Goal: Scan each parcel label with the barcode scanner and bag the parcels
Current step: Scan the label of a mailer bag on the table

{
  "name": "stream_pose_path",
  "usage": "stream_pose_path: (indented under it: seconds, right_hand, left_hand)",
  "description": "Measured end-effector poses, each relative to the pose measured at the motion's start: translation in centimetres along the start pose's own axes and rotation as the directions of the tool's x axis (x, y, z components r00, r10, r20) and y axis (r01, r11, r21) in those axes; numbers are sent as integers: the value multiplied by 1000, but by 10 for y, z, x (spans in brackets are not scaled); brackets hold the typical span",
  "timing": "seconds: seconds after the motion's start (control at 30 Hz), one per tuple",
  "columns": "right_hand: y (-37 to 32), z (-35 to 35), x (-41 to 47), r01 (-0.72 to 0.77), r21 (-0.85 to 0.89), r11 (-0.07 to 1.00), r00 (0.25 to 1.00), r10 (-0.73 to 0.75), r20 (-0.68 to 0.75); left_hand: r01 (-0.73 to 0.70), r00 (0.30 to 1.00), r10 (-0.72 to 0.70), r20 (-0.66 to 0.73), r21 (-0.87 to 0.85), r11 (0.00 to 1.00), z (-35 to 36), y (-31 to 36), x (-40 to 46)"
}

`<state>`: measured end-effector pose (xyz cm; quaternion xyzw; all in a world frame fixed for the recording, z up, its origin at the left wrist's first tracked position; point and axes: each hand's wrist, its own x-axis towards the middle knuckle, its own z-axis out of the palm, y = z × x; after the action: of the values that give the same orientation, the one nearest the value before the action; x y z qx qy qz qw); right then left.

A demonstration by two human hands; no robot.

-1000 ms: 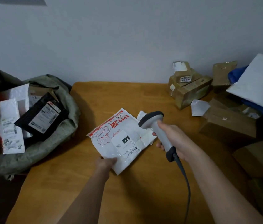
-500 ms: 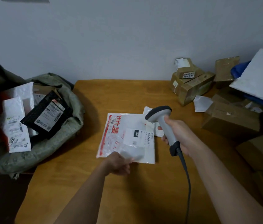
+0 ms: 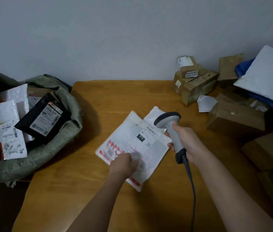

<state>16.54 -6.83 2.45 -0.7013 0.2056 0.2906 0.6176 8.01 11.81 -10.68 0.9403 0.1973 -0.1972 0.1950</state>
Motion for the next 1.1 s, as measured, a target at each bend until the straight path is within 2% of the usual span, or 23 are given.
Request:
stream_pose_path:
  seconds: [0.1,0.17,0.27,0.33,0.4,0.47,0.53,0.67,0.77,1.1]
  right_hand:
    - [-1,1,-3,10,-10,1000,1000,-9,8]
    - [-3,0,-6,11,-15,1000,1000,-11,15]
    - [-4,-2,-14,-2,-11,1000,999,2,38]
    - [-5,-2,-20,-5,-5,1000,999,5,49]
    - [-7,-2,-26,5,-20,1000,999,-4,54]
    - [-10,-2,-32,25,-26,999,998,-23,62]
    - [-14,-2,-37,52,-34,998,997,-50,67]
    - [-23,-3,-48,102,-45,994,994,-99,52]
    - [-29,-2,-57,115,-32,993,993,-114,31]
    - [-38,-9,-89,113,42,993,992,-111,-53]
  left_hand:
    - [139,976,-166,-141,-184,973,0,-3,-1]
    - [243,937,-285,-204,-206,948,3,-13,1]
    - [391,893,-445,-66,-375,840,3,-23,1]
    - [425,880,-475,21,-482,766,12,-31,7]
    - [464,856,-501,124,-611,641,23,-36,12]
    - [495,845,-476,244,-695,522,29,-37,14]
    - [501,853,-400,334,-739,451,20,-26,3]
    - [544,831,-341,440,-772,329,11,-18,-9]
    - [571,813,-331,479,-766,295,8,-18,-12]
    - [559,812,-332,480,-802,208,9,-12,-13]
